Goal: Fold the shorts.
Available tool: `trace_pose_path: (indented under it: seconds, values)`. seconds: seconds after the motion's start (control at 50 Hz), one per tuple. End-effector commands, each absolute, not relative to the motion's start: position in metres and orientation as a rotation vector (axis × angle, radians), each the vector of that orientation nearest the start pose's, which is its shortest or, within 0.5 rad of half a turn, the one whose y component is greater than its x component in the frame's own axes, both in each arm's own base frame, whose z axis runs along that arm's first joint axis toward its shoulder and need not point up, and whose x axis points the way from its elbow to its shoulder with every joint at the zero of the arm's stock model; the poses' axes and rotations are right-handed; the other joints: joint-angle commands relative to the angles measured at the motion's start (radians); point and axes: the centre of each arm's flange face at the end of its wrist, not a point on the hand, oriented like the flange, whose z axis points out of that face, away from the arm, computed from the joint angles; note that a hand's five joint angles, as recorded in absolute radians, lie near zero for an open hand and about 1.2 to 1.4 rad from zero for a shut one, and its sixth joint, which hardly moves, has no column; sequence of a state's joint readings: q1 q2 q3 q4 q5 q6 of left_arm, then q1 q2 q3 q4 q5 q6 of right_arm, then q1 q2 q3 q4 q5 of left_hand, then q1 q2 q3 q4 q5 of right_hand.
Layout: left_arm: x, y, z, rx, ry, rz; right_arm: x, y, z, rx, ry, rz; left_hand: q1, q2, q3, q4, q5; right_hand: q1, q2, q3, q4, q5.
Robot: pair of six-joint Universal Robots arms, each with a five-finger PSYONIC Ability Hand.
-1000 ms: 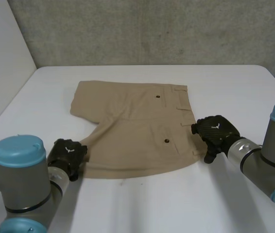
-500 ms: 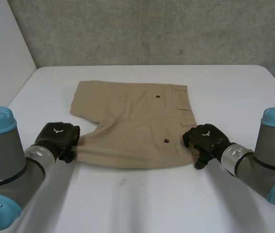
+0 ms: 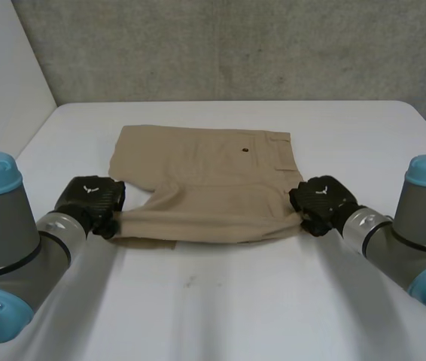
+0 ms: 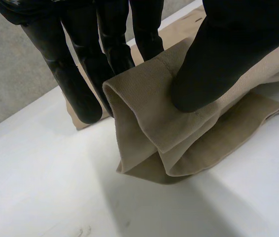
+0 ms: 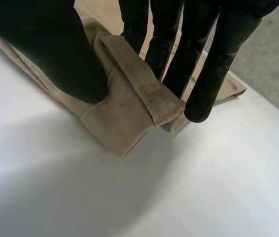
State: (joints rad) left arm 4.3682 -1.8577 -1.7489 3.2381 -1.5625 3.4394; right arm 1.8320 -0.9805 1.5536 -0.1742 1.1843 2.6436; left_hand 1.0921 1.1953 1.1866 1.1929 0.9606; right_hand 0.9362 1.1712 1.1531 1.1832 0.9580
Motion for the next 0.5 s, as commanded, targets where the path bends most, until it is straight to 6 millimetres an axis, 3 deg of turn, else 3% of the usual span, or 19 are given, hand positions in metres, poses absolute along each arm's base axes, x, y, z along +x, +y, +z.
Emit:
trace_pose_path:
  seconds: [0.02, 0.1, 0.16, 0.18, 0.24, 0.26, 0.32, 0.34, 0.42, 0.5]
  values:
    - [-0.230, -0.243, 0.185, 0.855, 2.490, -1.776, 0.251, -0.302, 0.170, -1.179, 2.066, -1.790, 0.304, 0.201, 0.210, 0.203, 0.261, 0.460, 0.225, 0.243, 0.213, 0.264]
    - [-0.227, -0.231, 0.206, 0.862, 2.481, -1.795, 0.246, -0.289, 0.204, -1.176, 2.049, -1.836, 0.304, 0.201, 0.210, 0.203, 0.261, 0.460, 0.225, 0.243, 0.213, 0.264]
    - [-0.224, -0.221, 0.236, 0.840, 2.423, -1.888, 0.244, -0.278, 0.233, -1.178, 2.013, -1.887, 0.304, 0.201, 0.210, 0.203, 0.261, 0.460, 0.225, 0.243, 0.213, 0.264]
    - [-0.222, -0.215, 0.257, 0.820, 2.368, -1.969, 0.241, -0.269, 0.257, -1.173, 1.975, -1.946, 0.304, 0.201, 0.210, 0.203, 0.261, 0.460, 0.225, 0.243, 0.213, 0.264]
    - [-0.220, -0.204, 0.297, 0.787, 2.247, -2.132, 0.237, -0.255, 0.296, -1.161, 1.894, -2.064, 0.304, 0.201, 0.210, 0.203, 0.261, 0.460, 0.225, 0.243, 0.213, 0.264]
    - [-0.218, -0.196, 0.325, 0.758, 2.155, -2.239, 0.235, -0.248, 0.320, -1.144, 1.834, -2.139, 0.304, 0.201, 0.210, 0.203, 0.261, 0.460, 0.225, 0.243, 0.213, 0.264]
    - [-0.211, -0.180, 0.368, 0.706, 2.015, -2.386, 0.231, -0.236, 0.357, -1.117, 1.734, -2.263, 0.304, 0.201, 0.210, 0.203, 0.261, 0.460, 0.225, 0.243, 0.213, 0.264]
    - [-0.206, -0.170, 0.393, 0.670, 1.934, -2.460, 0.228, -0.228, 0.378, -1.091, 1.682, -2.325, 0.304, 0.201, 0.210, 0.203, 0.261, 0.460, 0.225, 0.243, 0.213, 0.264]
    - [-0.198, -0.150, 0.443, 0.594, 1.785, -2.611, 0.222, -0.211, 0.421, -1.017, 1.585, -2.429, 0.304, 0.201, 0.210, 0.203, 0.261, 0.460, 0.225, 0.243, 0.213, 0.264]
    - [-0.195, -0.145, 0.469, 0.552, 1.690, -2.683, 0.220, -0.204, 0.438, -0.999, 1.570, -2.442, 0.304, 0.201, 0.210, 0.203, 0.261, 0.460, 0.225, 0.243, 0.213, 0.264]
